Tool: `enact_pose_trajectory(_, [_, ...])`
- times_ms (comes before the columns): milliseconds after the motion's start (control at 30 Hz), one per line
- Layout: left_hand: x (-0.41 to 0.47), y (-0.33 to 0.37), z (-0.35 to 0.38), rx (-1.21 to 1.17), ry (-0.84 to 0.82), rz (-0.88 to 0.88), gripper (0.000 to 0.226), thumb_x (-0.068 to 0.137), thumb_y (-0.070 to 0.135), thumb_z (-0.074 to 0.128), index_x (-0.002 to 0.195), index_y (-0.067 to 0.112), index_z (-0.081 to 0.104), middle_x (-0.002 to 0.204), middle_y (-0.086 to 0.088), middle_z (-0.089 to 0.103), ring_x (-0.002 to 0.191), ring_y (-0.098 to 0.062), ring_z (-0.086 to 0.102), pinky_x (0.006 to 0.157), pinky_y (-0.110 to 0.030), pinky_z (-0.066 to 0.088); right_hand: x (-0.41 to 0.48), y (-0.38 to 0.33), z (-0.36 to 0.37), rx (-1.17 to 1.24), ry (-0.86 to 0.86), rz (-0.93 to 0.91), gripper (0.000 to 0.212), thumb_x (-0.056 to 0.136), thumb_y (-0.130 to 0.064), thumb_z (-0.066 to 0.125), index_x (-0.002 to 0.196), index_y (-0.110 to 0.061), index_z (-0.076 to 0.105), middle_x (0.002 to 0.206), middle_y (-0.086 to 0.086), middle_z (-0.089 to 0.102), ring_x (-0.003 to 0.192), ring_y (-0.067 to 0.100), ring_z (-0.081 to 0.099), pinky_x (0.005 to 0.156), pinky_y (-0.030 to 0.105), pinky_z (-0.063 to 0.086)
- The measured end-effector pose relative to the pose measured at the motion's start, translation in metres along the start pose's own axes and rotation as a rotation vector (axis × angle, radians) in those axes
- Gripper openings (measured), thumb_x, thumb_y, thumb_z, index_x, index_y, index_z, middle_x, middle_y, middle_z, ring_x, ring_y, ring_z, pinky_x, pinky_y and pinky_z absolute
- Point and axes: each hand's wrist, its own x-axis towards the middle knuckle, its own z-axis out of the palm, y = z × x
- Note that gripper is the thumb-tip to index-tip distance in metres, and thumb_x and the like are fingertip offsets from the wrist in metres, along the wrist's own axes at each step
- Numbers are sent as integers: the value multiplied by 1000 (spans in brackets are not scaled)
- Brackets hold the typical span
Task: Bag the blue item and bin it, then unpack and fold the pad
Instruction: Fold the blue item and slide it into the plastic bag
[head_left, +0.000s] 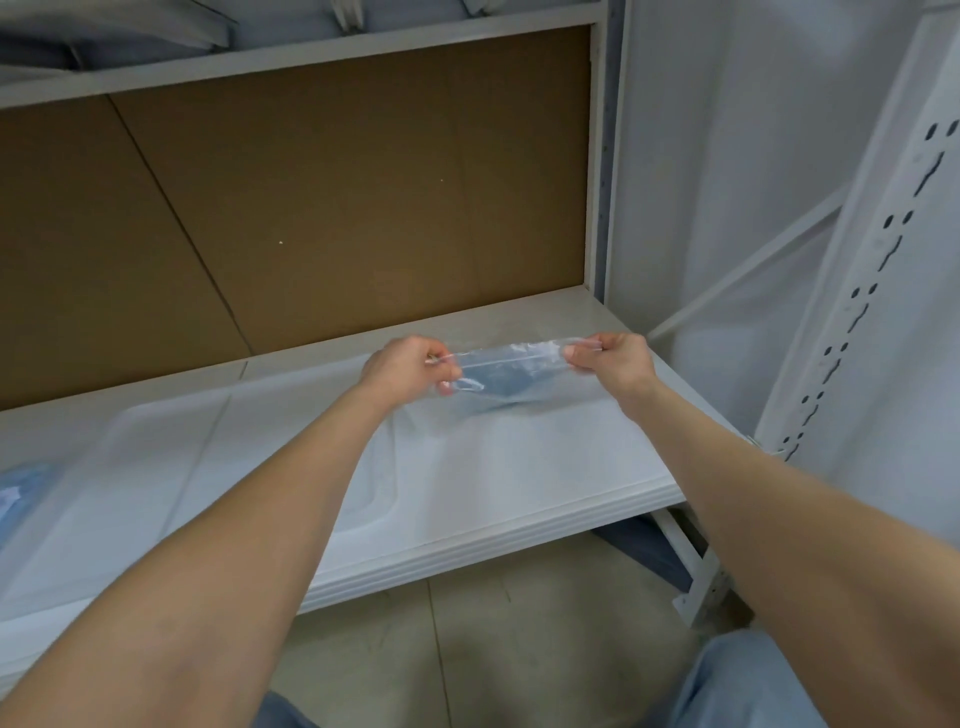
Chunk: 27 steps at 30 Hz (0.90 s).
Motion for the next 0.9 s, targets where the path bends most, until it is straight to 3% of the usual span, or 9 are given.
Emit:
enact_pose_trajectory(167, [6, -8, 5, 76, -7, -77, 27, 77, 41, 62, 67, 17, 67, 85, -4, 70, 89, -24, 63, 73, -28, 44, 1, 1, 5, 21, -52, 20, 31, 83, -11, 73, 102, 11, 64, 77, 9, 65, 56, 7, 59, 53, 3, 46])
enact_pose_trajectory(267, [3, -6, 8, 122, -16, -125, 27, 80, 41, 60, 63, 21, 64, 77, 1, 64, 91, -23, 62, 76, -29, 41, 2, 1, 4, 29, -100, 48, 27, 86, 2, 66, 110, 14, 61, 102, 19, 67, 62, 11, 67, 63, 9, 54])
enact_pose_trajectory(367, [-1, 7, 13, 195, 14, -100, 22, 83, 46, 60, 89, 27, 69, 94, 6, 67, 105, -19, 59, 88, -29, 38, 0, 0, 3, 27, -125, 51, 10, 85, 2, 67, 94, 5, 66, 105, 20, 68, 79, 22, 68, 83, 22, 56])
enact_pose_trajectory(467, [-1, 32, 20, 126, 55, -8, 32, 77, 50, 68, 103, 31, 68, 109, 11, 69, 113, -13, 58, 100, -30, 40, -1, 0, 2, 105, -131, 45, 17, 84, 5, 67, 74, -4, 55, 92, 16, 65, 62, 14, 68, 70, 15, 57])
enact_pose_trajectory(567, [-1, 64, 30, 16, 46, 39, 40, 75, 50, 71, 110, 31, 68, 112, 11, 69, 113, -12, 59, 103, -33, 40, -9, -3, 1, 94, -128, 42, 9, 85, 4, 66, 88, 1, 58, 76, 8, 62, 54, 8, 64, 48, 6, 47])
enact_pose_trajectory(633, [-1, 81, 37, -30, 34, 38, 39, 75, 49, 72, 109, 31, 69, 112, 10, 70, 113, -13, 59, 102, -34, 42, -14, -5, -1, 97, -138, 32, 7, 87, 4, 64, 85, 0, 58, 67, 3, 62, 51, 6, 62, 44, 5, 42])
enact_pose_trajectory(733, [0, 95, 45, -56, 48, 6, 20, 82, 42, 69, 98, 30, 73, 106, 10, 71, 107, -16, 61, 98, -35, 45, -17, -4, -8, 132, -176, 27, 9, 91, 1, 61, 83, -3, 59, 53, -5, 64, 43, -4, 60, 44, 5, 41])
enact_pose_trajectory(833, [1, 98, 47, -65, 56, -24, 12, 85, 38, 67, 91, 30, 74, 102, 10, 71, 103, -17, 62, 96, -36, 47, -18, -5, -15, 86, -172, 45, 1, 91, -4, 62, 90, -3, 62, 70, 5, 63, 54, 5, 61, 57, 18, 45])
enact_pose_trajectory(900, [1, 100, 48, -77, 48, -25, 13, 84, 38, 68, 91, 30, 73, 102, 9, 71, 103, -17, 62, 96, -37, 46, -19, -5, -18, 60, -169, 42, 7, 89, -6, 64, 82, -7, 62, 77, 11, 64, 63, 12, 59, 60, 22, 42])
